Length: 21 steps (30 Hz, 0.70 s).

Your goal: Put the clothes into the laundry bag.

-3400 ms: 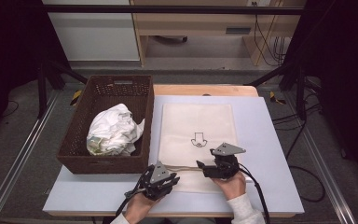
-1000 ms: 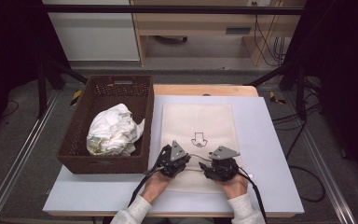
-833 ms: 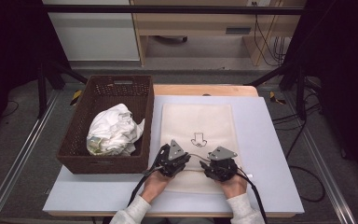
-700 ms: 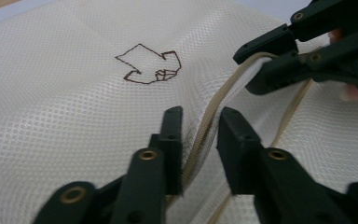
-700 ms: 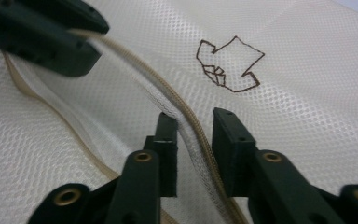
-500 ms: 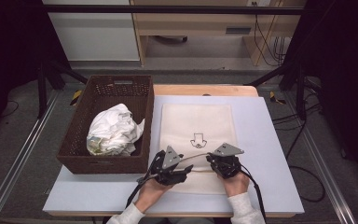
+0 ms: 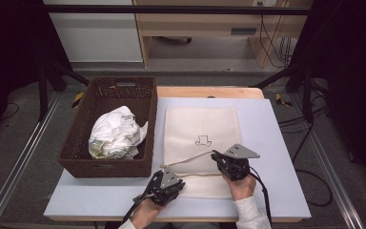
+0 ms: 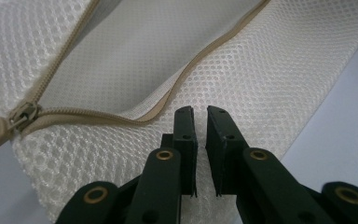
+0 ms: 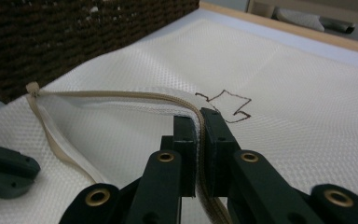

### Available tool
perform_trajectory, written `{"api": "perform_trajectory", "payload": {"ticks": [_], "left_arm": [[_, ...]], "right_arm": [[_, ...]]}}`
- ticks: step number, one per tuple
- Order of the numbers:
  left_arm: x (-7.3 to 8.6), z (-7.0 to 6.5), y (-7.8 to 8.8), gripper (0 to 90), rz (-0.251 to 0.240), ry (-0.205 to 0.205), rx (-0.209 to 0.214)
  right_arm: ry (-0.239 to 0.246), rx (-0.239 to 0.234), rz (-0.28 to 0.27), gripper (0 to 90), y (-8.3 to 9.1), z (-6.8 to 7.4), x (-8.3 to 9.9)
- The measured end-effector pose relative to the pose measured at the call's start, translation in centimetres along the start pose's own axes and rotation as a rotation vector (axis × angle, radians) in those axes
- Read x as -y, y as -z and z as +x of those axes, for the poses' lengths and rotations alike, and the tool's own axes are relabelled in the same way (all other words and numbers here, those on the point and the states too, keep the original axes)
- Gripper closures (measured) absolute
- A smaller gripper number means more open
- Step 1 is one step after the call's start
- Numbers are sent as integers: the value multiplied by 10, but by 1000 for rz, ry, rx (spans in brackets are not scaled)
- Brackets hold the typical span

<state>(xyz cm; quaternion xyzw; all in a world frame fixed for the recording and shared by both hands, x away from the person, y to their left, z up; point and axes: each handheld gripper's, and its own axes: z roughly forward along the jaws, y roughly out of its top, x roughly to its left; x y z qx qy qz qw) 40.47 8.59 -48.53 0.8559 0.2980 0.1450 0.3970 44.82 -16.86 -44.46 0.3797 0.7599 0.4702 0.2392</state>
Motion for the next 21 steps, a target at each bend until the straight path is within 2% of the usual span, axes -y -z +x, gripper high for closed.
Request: {"api": "perform_trajectory", "payload": {"ticks": [2,3,4,8,13,14,17,18,21], "left_arm": [[0,-1,0,808,0,-7,-8],[1,-2,0,807,-2,-12,-12],[1,-2,0,807,-2,-12,-12],[1,-2,0,800,-5,-12,-12],[-2,-2,6,718,-10,-12,-5],[-3,-2,10,650,-24,-13,-6],[-9,0,27,537,-80,-11,-17],[-9,0,27,511,-80,-11,-17],[-14,3,42,475,-123,-6,-25]], "right_arm": [[5,5,-31,854,2,1,-5],[2,6,-67,854,5,3,-9],[2,6,-67,854,5,3,-9],[-22,-6,-124,854,11,0,-16],[-34,-10,-128,853,13,-1,-16],[-37,-12,-123,853,14,-1,-15],[-38,-15,-122,852,14,-2,-13],[-38,-15,-122,852,14,-2,-13],[-41,-17,-117,852,14,-1,-12]]}}
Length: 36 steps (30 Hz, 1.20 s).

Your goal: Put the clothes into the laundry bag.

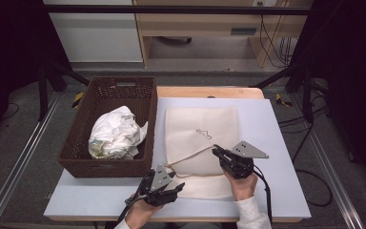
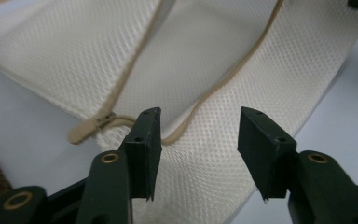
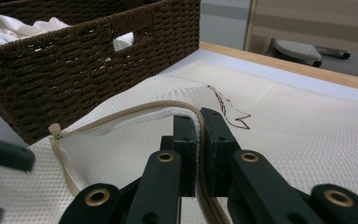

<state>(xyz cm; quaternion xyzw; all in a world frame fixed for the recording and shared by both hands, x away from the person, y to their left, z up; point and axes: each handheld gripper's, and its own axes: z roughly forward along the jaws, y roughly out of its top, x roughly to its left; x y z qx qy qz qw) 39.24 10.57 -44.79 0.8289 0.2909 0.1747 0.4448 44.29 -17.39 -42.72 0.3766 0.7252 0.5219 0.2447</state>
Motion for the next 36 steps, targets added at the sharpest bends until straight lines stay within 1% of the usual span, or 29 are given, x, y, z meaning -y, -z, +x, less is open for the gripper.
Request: {"api": "perform_trajectory", "payload": {"ticks": [1,2,3,4,5,6,7,8,9,10,12,14,15,17,19,20,21,22,23,25,26,27,28,30,31,33,34,35,36], "left_arm": [[-5,3,9,444,-29,1,-12],[-8,4,14,434,-42,4,-17],[-10,6,18,425,-51,2,-22],[-10,6,18,415,-51,2,-22],[-14,11,27,409,-73,9,-41],[-14,11,27,402,-73,9,-41],[-16,14,32,402,-84,15,-46],[-18,17,36,391,-94,21,-56],[-20,20,41,363,-106,21,-83],[-20,23,45,363,-111,22,-100],[-23,32,55,337,-129,43,-123],[-23,35,59,332,-134,47,-134],[-26,40,67,308,-138,55,-146],[-27,43,71,280,-136,57,-155],[-29,49,81,257,-144,52,-193],[-30,52,84,257,-143,51,-204],[-33,60,93,229,-137,67,-232],[-34,65,98,219,-139,69,-245],[-34,65,98,215,-139,69,-245],[-36,75,107,212,-145,77,-276],[-38,83,113,209,-148,89,-287],[-40,94,119,205,-160,109,-307],[-40,94,119,205,-160,109,-307],[-42,108,123,205,-166,126,-317],[-45,117,123,202,-154,131,-334],[-49,129,122,200,-119,122,-364],[-53,142,120,189,-89,118,-387],[-53,142,120,186,-89,118,-387],[-55,148,119,186,-87,116,-385]], "right_arm": [[-1,-1,1,852,0,0,0],[-2,0,0,852,1,0,0],[-2,1,0,852,1,0,0],[-4,1,-1,852,1,0,0],[-4,1,-3,852,1,-1,0],[-4,1,-3,852,1,-1,0],[-4,0,-5,852,1,-1,0],[-6,-1,-5,852,2,-1,0],[-8,0,-8,851,2,-2,0],[-8,0,-8,851,2,-2,0],[-7,-2,-7,850,2,-2,1],[-6,-3,-7,849,2,-2,1],[-1,-3,-1,849,2,-2,1],[0,-3,-3,849,2,-2,1],[-5,-2,-3,848,2,-3,1],[-5,-2,-3,848,2,-3,1],[-4,-1,-2,848,2,-3,1],[-3,-1,0,848,2,-3,1],[-3,-1,0,848,2,-3,1],[-3,-4,5,848,1,-3,2],[-3,-2,7,848,1,-2,2],[8,-2,14,848,0,-3,2],[8,-2,14,848,0,-3,2],[10,0,16,848,0,-3,2],[9,-1,21,848,0,-3,3],[11,-1,23,848,0,-3,3],[10,1,26,848,-1,-4,3],[10,1,26,848,-1,-4,3],[10,0,28,848,-1,-4,3]]}}
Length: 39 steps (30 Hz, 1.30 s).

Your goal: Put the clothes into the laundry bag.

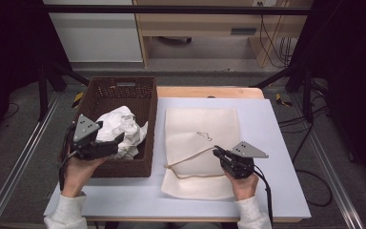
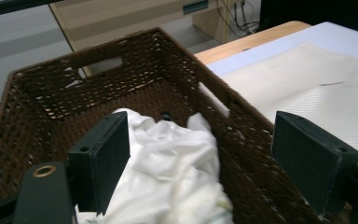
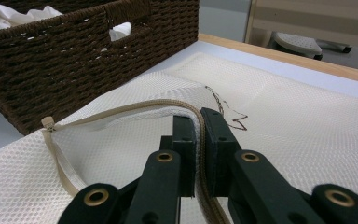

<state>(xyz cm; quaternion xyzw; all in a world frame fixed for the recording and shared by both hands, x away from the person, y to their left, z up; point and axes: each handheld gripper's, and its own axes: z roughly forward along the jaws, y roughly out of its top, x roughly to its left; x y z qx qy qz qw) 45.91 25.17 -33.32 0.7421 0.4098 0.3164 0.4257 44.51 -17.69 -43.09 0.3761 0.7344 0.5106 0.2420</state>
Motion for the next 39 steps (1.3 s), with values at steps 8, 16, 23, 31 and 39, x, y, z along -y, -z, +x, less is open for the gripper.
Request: {"api": "perform_trajectory", "payload": {"ticks": [8,16,23,31,39], "left_arm": [[-11,22,-38,131,81,-68,-14],[0,31,-76,73,239,-156,15],[13,29,-92,45,355,-171,35],[32,25,-114,33,502,-154,73],[44,25,-129,29,588,-146,87]], "right_arm": [[-4,-5,18,847,-1,-1,0],[-5,-11,35,846,-1,-3,1],[-8,-18,49,846,-3,-3,1],[-7,-24,68,845,-4,-4,2],[-4,-28,74,839,-5,-4,2]]}}
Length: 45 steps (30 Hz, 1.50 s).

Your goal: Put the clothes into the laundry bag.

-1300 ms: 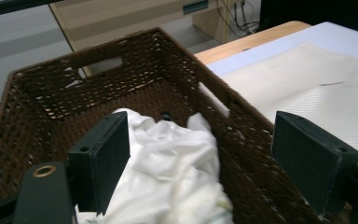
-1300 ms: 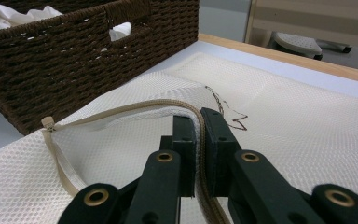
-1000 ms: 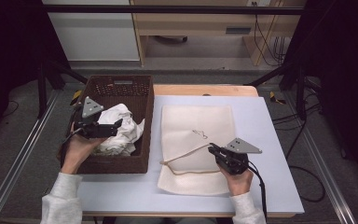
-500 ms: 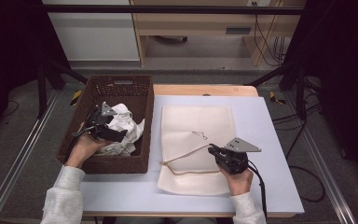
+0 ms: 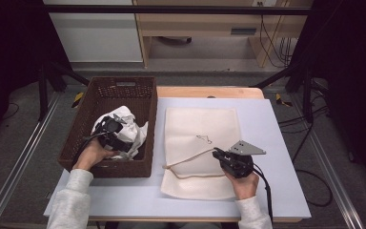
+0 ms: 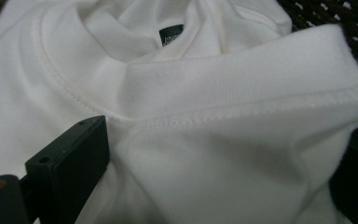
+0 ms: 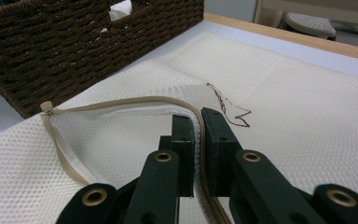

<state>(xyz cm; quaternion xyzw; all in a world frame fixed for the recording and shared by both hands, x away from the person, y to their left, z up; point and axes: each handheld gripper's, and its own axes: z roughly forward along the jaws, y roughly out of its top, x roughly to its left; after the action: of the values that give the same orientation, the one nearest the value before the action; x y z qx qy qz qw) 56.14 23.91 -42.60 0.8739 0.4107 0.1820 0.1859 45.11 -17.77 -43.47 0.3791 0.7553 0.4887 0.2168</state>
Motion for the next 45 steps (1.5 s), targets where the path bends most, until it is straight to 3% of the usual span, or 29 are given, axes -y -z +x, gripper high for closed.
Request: {"api": "perform_trajectory", "payload": {"ticks": [5,8,9,11,12,16,21,28,34,45], "left_arm": [[-1,-1,-5,83,39,27,16],[-3,-2,-6,268,62,48,12],[-4,-4,-5,268,68,48,4],[-4,-4,-4,378,68,44,6],[-4,-4,-3,483,64,47,9],[-5,-5,-1,575,64,30,7],[-6,-5,4,613,51,27,-13],[-4,-2,16,630,-47,72,-42],[1,3,32,639,-208,139,-35],[15,6,57,637,-490,228,-136]], "right_arm": [[-3,-3,8,834,0,0,0],[-4,-6,15,832,-2,0,0],[-2,-6,19,832,-2,0,1],[-4,-5,19,832,-1,0,0],[-5,-5,17,832,-1,0,0],[-5,-5,19,831,-1,-1,0],[-7,-5,20,832,-1,-1,0],[-12,-3,16,833,1,-3,1],[-17,-3,15,835,1,-4,1],[-19,-6,19,840,1,-5,2]]}}
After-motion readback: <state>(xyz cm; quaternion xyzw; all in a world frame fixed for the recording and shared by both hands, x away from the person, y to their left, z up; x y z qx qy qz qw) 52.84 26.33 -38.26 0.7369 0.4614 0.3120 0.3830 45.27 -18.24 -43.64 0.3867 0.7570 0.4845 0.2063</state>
